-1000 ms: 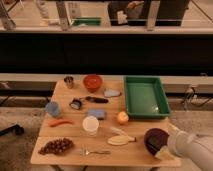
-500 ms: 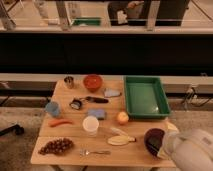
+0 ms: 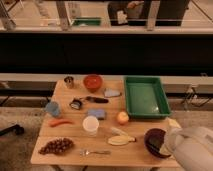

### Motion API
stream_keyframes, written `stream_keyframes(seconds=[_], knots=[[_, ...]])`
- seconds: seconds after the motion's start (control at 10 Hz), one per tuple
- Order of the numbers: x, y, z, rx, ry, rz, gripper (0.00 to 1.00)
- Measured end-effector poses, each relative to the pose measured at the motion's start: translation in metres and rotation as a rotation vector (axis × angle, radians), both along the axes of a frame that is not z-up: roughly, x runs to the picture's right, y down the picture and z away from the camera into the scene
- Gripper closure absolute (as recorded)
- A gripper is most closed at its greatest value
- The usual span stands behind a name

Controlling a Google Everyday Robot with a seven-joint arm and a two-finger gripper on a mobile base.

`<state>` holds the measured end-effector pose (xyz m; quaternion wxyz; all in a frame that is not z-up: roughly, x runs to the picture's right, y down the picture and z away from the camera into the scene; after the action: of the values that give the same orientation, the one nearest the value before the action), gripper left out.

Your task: Wipe purple bowl with eraser

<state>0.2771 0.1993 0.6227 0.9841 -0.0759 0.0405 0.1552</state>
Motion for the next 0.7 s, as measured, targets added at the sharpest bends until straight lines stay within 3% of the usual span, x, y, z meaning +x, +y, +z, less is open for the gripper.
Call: stream_keyframes(seconds=[0.3,0.7], knots=[[-0.0021,-0.0031,-0.0065,-0.019,-0.057,0.013,0.2],[-0.0077,-0.0014,-0.0073,-0.096,-0.072,0.012,0.2]])
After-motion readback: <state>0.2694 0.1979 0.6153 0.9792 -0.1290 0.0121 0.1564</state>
